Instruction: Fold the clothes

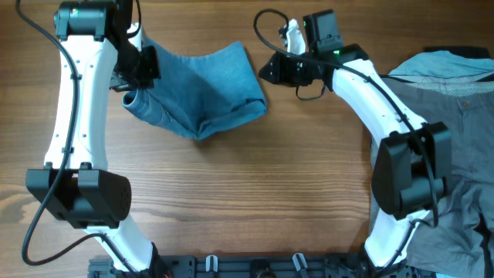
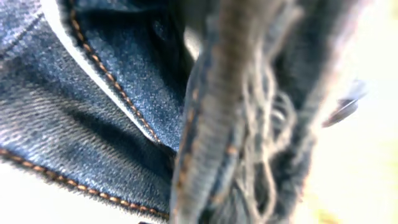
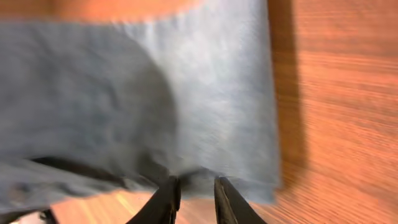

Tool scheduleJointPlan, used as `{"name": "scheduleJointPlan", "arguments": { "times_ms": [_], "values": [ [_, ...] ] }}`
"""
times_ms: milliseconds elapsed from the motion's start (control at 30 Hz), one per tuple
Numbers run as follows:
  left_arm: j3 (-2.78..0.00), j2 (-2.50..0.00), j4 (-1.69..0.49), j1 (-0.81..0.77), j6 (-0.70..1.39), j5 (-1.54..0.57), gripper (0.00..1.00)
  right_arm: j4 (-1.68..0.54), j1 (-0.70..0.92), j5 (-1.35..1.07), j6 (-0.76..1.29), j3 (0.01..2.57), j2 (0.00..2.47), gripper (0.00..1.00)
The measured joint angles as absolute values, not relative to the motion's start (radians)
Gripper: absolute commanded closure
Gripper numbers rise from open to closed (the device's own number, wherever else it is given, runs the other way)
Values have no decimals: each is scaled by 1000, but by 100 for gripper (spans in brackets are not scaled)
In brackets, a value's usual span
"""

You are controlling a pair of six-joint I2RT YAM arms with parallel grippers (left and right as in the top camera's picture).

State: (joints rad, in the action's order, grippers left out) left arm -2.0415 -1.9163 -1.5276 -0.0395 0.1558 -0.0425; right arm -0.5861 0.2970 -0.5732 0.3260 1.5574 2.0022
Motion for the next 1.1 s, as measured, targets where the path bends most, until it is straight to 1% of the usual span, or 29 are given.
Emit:
{"name": "scheduleJointPlan", "arguments": {
  "times_ms": [100,167,300,433,533,633,700,800,867,967,1033,1067,1100],
  "values": [
    [-2041,-1917,-1451,-78,156,-77,95,-570,330,-523,297,1557,2061,78],
    [-2041,-1917,-1438,-113,157,-92,95,-530,355,-503,288,1557,2130,82],
    [-2041,-1917,-1394,-142,157,-103,93,-538,359,-509,291,1560,2236,84],
    [-2041,-1917,-1356,-142,181,-106,94,-543,356,-512,294,1560,2237,84],
    [-2041,-1941,-1260,-149,254,-118,96,-546,356,-515,294,1562,2238,84],
    [-2042,-2026,-1130,-188,300,-136,92,-547,356,-516,294,1563,2239,83],
    [-2045,-2096,-1049,-233,319,-141,94,-550,356,-516,294,1564,2239,83],
    [-2046,-2181,-1009,-305,325,-137,91,-564,356,-516,303,1568,2239,81],
    [-2046,-2192,-1007,-323,327,-124,90,-602,354,-521,309,1575,2239,80],
    [-2047,-2192,-998,-299,331,-121,84,-678,335,-538,287,1563,2213,76],
    [-2048,-2192,-995,-287,336,-124,77,-693,306,-548,261,1547,2179,76],
    [-2048,-2192,-990,-285,337,-129,69,-699,276,-550,251,1542,2135,74],
    [-2048,-2192,-982,-288,340,-130,58,-699,251,-550,245,1541,2090,73]
  ]
}}
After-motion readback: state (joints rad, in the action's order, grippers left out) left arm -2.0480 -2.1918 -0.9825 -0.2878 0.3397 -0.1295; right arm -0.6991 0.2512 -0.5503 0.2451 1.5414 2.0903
